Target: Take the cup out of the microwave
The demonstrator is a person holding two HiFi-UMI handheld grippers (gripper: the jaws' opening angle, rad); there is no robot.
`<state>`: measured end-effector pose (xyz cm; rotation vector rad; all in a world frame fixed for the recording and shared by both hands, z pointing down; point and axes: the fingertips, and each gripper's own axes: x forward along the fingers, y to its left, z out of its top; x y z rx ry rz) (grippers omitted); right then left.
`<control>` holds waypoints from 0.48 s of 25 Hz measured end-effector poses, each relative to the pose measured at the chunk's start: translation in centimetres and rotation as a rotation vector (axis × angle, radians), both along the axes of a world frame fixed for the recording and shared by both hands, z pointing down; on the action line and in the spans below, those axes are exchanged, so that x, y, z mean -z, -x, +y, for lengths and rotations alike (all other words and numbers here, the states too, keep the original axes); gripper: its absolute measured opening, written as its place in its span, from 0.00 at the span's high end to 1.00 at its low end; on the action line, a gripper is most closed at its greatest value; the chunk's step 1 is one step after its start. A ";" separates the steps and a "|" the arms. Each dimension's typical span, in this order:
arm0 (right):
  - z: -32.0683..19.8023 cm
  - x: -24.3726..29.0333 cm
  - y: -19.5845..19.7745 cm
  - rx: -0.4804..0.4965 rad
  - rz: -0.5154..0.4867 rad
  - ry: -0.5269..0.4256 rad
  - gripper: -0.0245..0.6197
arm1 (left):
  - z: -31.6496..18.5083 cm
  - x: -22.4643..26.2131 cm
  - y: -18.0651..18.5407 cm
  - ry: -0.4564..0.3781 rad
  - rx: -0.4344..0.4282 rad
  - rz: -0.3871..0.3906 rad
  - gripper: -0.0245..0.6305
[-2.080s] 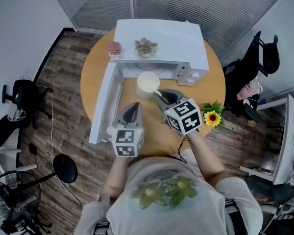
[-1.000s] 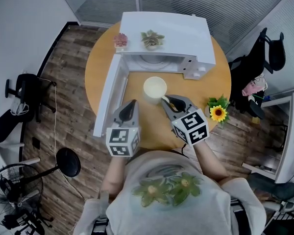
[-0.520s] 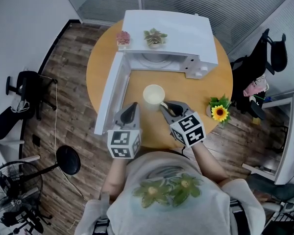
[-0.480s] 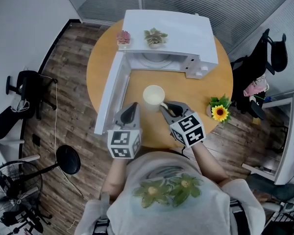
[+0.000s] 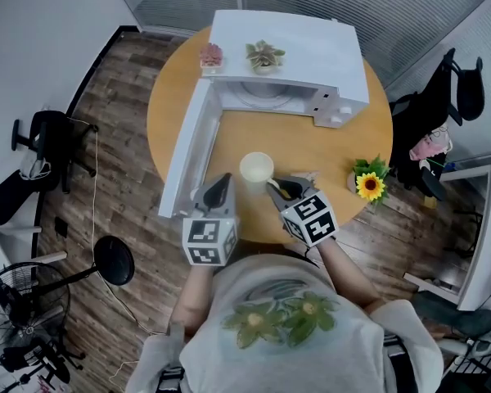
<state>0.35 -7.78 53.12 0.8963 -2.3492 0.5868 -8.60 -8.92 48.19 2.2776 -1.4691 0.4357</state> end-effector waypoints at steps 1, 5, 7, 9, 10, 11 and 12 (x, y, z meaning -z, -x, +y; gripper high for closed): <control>0.2 -0.3 0.0 0.000 0.001 0.009 0.86 | 0.2 -0.1 0.0 0.003 0.003 0.000 0.96; 0.6 -1.9 0.2 0.001 0.011 0.036 0.87 | 0.9 -1.0 0.2 0.020 0.017 -0.002 0.96; 0.9 -2.7 0.2 0.000 0.020 0.049 0.86 | 1.4 -1.4 0.2 0.035 0.018 -0.004 0.96; 1.2 -3.7 0.3 0.002 0.035 0.062 0.86 | 1.9 -1.9 0.2 0.049 0.020 -0.006 0.96; 1.4 -4.2 0.4 0.004 0.043 0.069 0.86 | 2.1 -2.2 0.3 0.057 0.022 -0.008 0.96; 1.5 -4.6 0.5 0.006 0.048 0.075 0.86 | 2.4 -2.6 0.4 0.064 0.024 -0.011 0.96; 1.7 -5.1 0.5 0.006 0.051 0.080 0.86 | 2.6 -2.9 0.4 0.071 0.027 -0.013 0.96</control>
